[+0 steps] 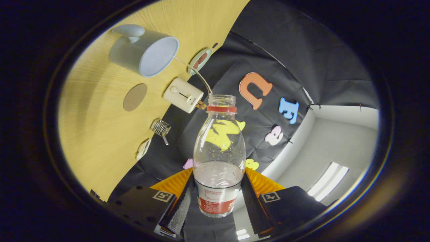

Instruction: Take the bottle from table, then pour the juice into the cup, finally place the bottle on the coaster

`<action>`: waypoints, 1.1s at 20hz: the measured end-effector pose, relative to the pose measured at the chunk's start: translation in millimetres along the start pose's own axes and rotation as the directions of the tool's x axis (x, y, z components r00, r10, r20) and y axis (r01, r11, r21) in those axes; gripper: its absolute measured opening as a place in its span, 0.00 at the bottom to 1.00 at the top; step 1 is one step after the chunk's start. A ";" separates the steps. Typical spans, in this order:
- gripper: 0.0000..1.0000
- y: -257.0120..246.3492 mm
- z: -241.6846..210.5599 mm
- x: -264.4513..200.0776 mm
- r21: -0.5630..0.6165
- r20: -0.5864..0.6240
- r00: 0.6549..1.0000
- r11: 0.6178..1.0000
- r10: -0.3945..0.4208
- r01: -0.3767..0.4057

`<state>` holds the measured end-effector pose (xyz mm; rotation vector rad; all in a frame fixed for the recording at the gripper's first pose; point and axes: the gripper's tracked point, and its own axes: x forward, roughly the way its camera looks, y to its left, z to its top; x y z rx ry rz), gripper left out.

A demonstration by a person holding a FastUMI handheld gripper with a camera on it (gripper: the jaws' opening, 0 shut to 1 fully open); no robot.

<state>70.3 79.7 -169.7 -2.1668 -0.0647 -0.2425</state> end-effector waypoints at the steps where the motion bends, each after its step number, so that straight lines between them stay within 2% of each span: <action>1: 0.80 0.1 -0.4 0.4 -0.004 -0.001 1.000 1.000 0.001 -0.001; 14: 0.80 -9.3 11.9 1.5 -0.096 0.021 0.999 0.995 -0.036 0.038; 22: 0.80 -15.4 19.5 -2.3 -0.175 0.046 0.995 0.980 -0.085 0.092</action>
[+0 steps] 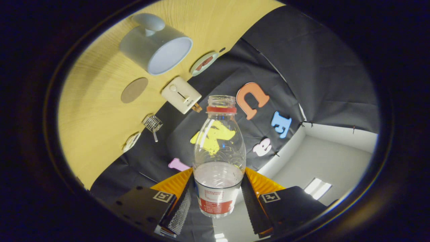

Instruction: Take the bottle from table, then pour the juice into the cup, finally place the bottle on the coaster

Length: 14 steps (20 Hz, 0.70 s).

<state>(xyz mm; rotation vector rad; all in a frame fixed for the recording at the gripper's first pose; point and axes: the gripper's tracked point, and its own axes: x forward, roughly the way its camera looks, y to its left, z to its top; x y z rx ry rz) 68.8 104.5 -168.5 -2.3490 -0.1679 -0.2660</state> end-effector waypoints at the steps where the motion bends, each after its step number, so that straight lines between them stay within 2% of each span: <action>1: 0.80 -0.4 0.3 -1.7 -0.005 0.002 1.000 1.000 0.001 -0.001; 5: 0.80 -3.2 1.0 -5.1 0.032 -0.001 1.000 0.999 -0.001 0.001; 9: 0.80 -14.4 0.7 -7.2 0.153 -0.005 1.000 0.988 -0.008 0.009; 12: 0.80 -16.3 -2.0 -2.8 0.264 -0.021 1.000 0.965 0.009 -0.003; 14: 0.80 -15.7 -3.6 0.1 0.362 -0.032 0.999 0.932 0.033 -0.020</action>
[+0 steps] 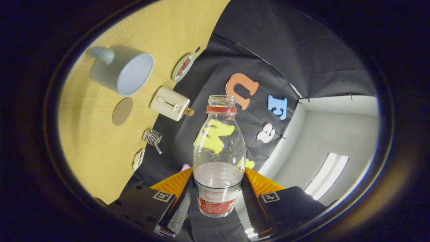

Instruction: Take the bottle from table, then pour the juice into the cup, finally place the bottle on the coaster

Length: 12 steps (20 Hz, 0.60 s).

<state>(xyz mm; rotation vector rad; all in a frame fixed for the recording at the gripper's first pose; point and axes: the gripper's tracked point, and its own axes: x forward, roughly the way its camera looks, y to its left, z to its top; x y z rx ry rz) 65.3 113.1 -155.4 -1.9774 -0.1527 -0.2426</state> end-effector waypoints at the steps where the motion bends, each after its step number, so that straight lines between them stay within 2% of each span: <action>1: 0.80 1.3 -3.0 2.1 0.064 -0.016 1.000 0.998 0.018 -0.017; 4: 0.80 -2.1 -7.4 7.1 0.256 -0.033 0.998 0.966 0.048 -0.038; 7: 0.80 0.2 -15.6 10.0 0.420 -0.039 0.997 0.906 0.066 -0.043; 8: 0.80 3.8 -17.7 10.5 0.480 -0.044 0.995 0.875 0.086 -0.054; 10: 0.80 14.3 -22.8 15.3 0.609 -0.056 0.990 0.790 0.131 -0.070; 12: 0.80 26.9 -25.5 16.4 0.732 -0.055 0.981 0.676 0.184 -0.086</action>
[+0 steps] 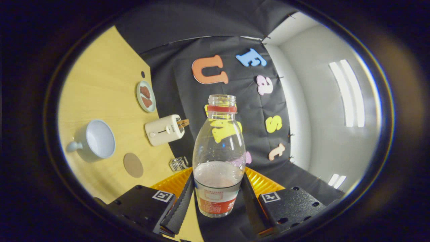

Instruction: Take the bottle from table, then pour the juice into the cup, finally place the bottle on the coaster

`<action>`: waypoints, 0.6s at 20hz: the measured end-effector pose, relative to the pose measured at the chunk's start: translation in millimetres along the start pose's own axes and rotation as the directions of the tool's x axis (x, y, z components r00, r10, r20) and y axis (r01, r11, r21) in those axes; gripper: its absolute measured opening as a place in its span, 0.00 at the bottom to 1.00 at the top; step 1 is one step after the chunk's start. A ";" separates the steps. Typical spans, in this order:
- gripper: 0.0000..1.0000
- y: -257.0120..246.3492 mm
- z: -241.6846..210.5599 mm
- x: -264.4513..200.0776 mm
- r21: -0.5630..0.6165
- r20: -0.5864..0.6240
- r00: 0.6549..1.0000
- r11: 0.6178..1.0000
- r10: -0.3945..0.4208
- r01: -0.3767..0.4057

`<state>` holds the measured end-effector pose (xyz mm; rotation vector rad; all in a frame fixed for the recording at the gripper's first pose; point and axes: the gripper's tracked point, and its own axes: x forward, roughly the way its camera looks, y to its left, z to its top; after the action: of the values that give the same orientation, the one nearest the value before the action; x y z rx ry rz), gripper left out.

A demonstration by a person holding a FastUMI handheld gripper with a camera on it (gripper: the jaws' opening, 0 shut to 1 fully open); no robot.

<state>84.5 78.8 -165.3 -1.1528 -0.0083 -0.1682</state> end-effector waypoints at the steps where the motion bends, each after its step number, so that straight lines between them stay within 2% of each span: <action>1: 0.80 3.1 -5.2 1.4 0.088 -0.024 0.999 0.996 0.030 -0.028; 3: 0.80 13.8 -4.3 4.2 0.255 -0.040 0.993 0.962 0.109 -0.095; 5: 0.80 24.6 -10.3 7.1 0.401 -0.040 0.984 0.905 0.172 -0.142; 8: 0.81 26.8 -10.8 11.3 0.546 -0.019 0.979 0.823 0.202 -0.159; 10: 0.81 28.5 -11.4 14.1 0.638 -0.001 0.976 0.751 0.220 -0.168; 12: 0.81 34.0 -8.1 17.9 0.730 0.023 0.969 0.659 0.245 -0.184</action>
<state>106.2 82.5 -197.8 -0.3256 0.1234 0.0137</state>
